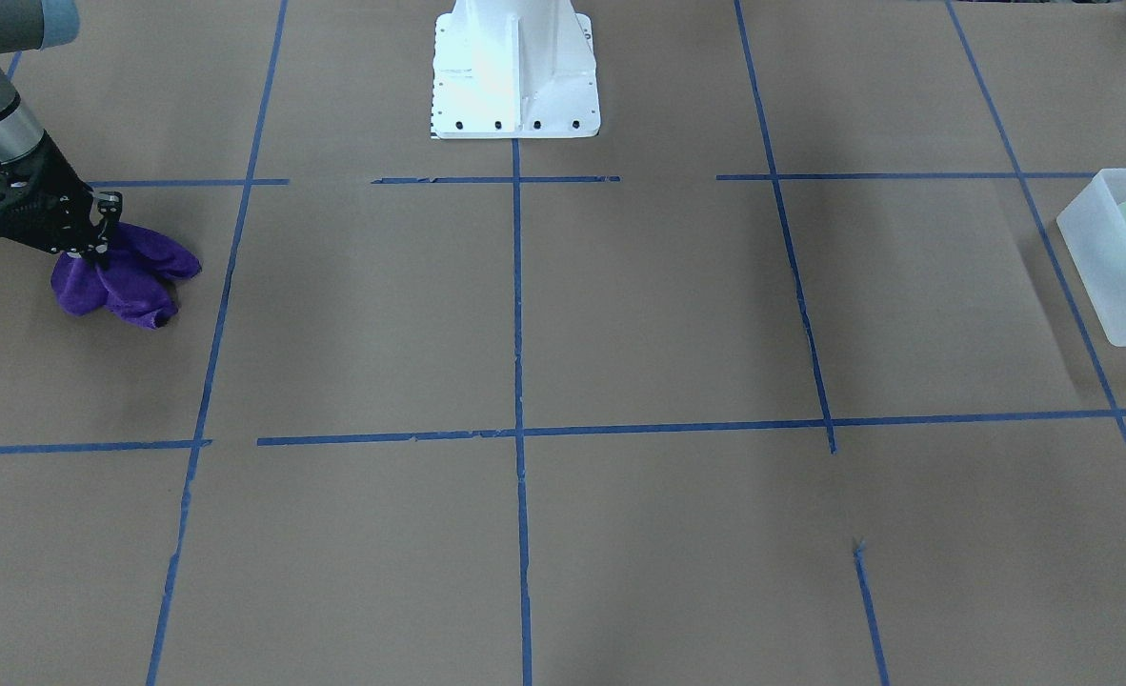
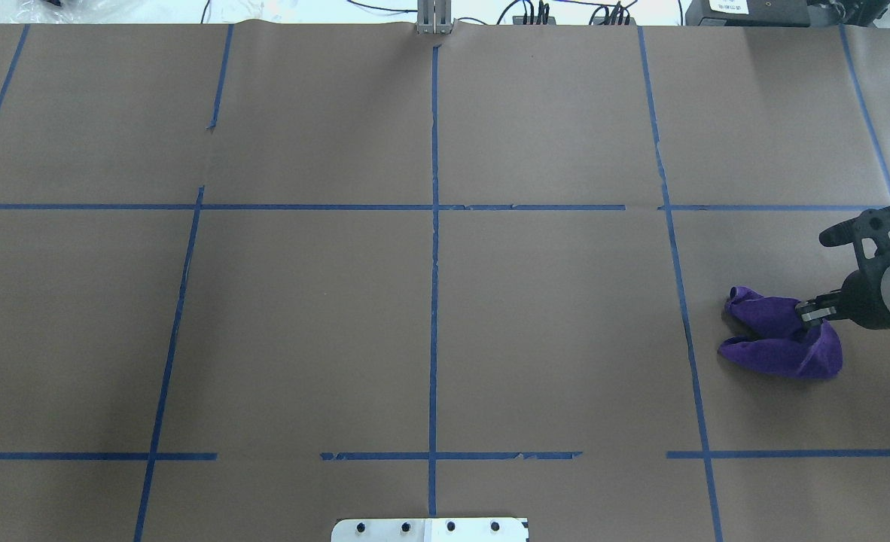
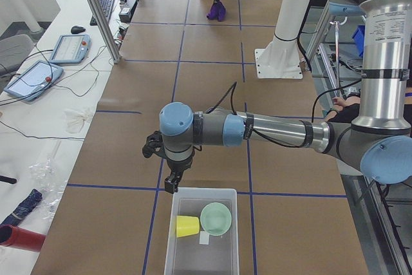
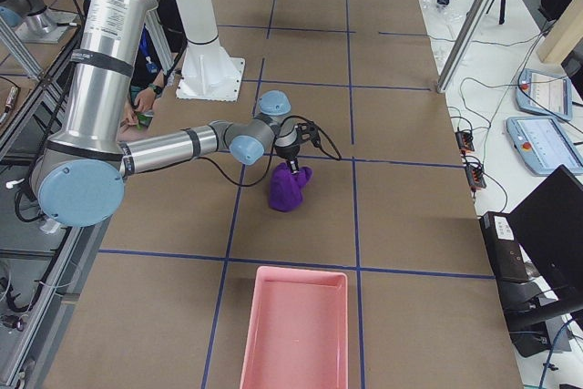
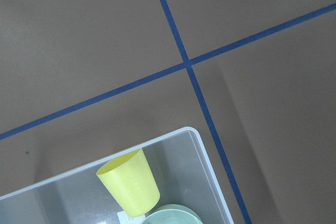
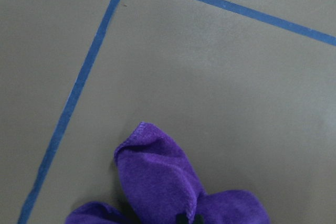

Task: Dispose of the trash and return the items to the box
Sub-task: 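Lift the purple cloth with the right gripper and drop it into the pink bin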

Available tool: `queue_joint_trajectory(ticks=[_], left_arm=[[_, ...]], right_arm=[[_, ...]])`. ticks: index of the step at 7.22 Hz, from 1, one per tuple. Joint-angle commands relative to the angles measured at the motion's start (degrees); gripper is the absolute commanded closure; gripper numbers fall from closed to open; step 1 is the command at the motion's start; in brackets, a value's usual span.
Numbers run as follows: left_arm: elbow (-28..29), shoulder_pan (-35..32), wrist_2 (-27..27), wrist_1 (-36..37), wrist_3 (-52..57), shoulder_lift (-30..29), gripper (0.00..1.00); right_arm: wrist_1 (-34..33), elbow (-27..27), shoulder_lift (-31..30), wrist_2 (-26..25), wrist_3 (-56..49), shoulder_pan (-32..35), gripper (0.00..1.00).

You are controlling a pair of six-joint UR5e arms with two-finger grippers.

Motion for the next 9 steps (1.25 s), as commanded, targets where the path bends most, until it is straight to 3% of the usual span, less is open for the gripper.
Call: queue_joint_trajectory(ticks=[1,3,5,7,8,9], left_arm=[[0.0,0.1,0.1,0.0,0.0,-0.1,0.00],[-0.2,0.2,0.1,0.0,0.0,-0.1,0.00],[-0.2,0.2,0.1,0.0,0.0,-0.1,0.00],[-0.2,0.3,0.0,0.0,0.1,-0.1,0.00],[-0.3,0.3,0.0,0.1,0.1,-0.1,0.00],[-0.3,0.3,0.1,0.1,0.1,0.2,0.00]], right_arm=[[-11.2,1.5,0.5,9.1,-22.3,16.3,1.00],[-24.9,2.3,2.7,15.8,-46.7,32.4,1.00],[-44.1,-2.4,12.7,15.3,-75.2,47.2,1.00],[-46.0,-10.7,13.8,14.7,-87.3,55.7,1.00],[-45.8,-11.9,11.5,14.8,-87.1,56.0,0.09],[-43.8,-12.0,9.8,15.4,-82.4,55.9,0.00]])
